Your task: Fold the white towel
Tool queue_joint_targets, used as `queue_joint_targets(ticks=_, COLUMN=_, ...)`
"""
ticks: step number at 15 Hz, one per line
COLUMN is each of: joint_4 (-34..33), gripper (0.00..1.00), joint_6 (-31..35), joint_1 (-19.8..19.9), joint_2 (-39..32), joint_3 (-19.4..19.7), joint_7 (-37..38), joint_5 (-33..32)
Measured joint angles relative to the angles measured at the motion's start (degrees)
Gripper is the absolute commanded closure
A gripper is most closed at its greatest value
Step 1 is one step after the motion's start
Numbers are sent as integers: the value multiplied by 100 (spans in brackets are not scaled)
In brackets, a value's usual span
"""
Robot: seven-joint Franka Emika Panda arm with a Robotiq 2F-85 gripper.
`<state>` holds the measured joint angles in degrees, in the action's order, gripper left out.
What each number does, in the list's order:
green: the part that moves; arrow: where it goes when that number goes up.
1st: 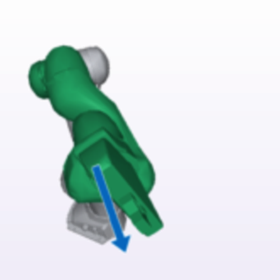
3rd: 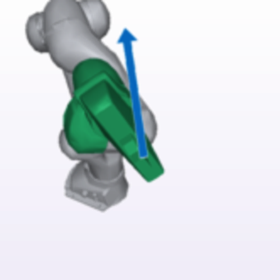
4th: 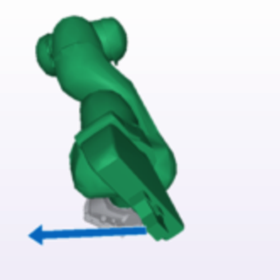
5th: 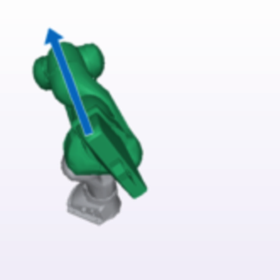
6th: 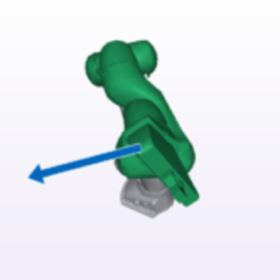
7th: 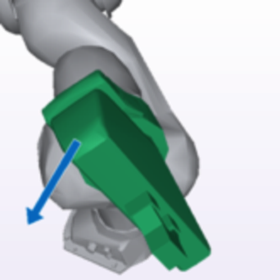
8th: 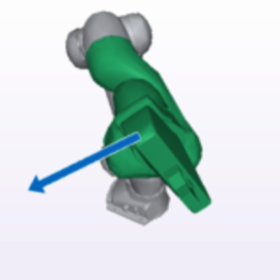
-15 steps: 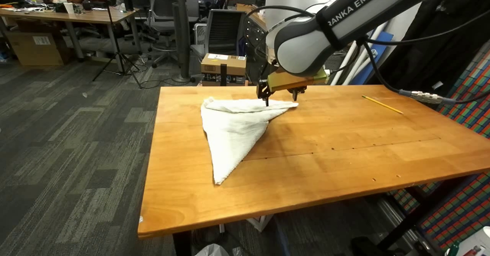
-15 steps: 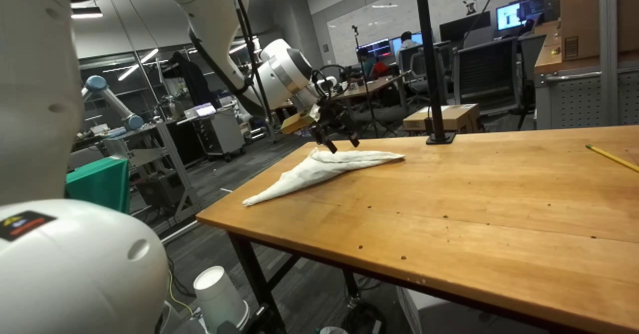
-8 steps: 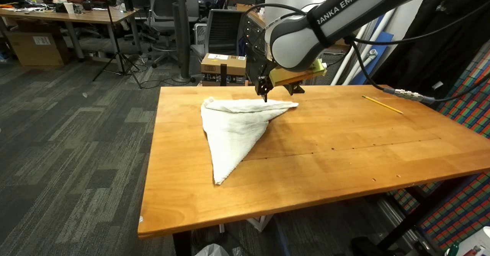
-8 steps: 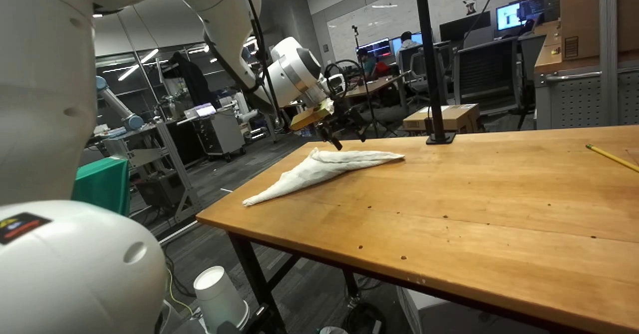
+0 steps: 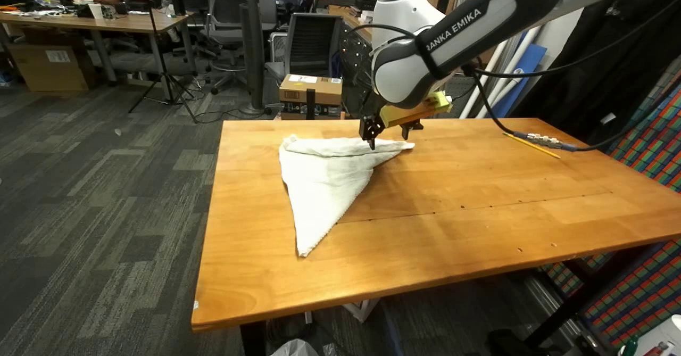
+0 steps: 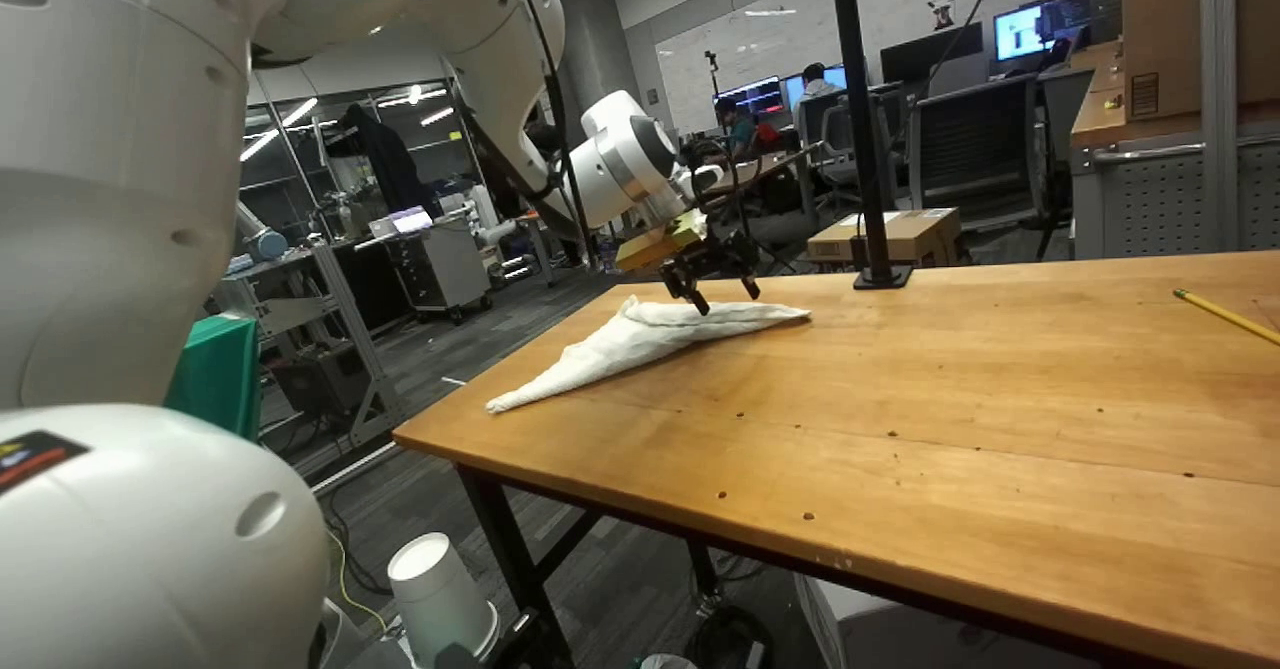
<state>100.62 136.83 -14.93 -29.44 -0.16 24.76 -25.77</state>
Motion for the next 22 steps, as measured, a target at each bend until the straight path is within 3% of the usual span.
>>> queue_joint_targets(ticks=9, joint_4=-719, gripper=0, joint_6=-58, joint_1=137, joint_2=-482, joint_3=82, joint_7=-673, joint_5=313)
queue_joint_targets(ticks=17, joint_4=-889, gripper=0, joint_6=-265, joint_1=149, joint_2=-826, joint_3=81, joint_7=-926, joint_5=708)
queue_joint_targets(ticks=18, joint_4=-888, gripper=7, joint_6=-279, joint_1=155, joint_2=-849, joint_3=81, joint_7=-928, joint_5=741)
queue_joint_targets(ticks=19, joint_4=-887, gripper=26, joint_6=-295, joint_1=159, joint_2=-869, joint_3=81, joint_7=-932, joint_5=773)
queue_joint_targets(ticks=22, joint_4=-898, gripper=49, joint_6=-367, joint_1=166, joint_2=-897, joint_3=83, joint_7=-953, joint_5=835)
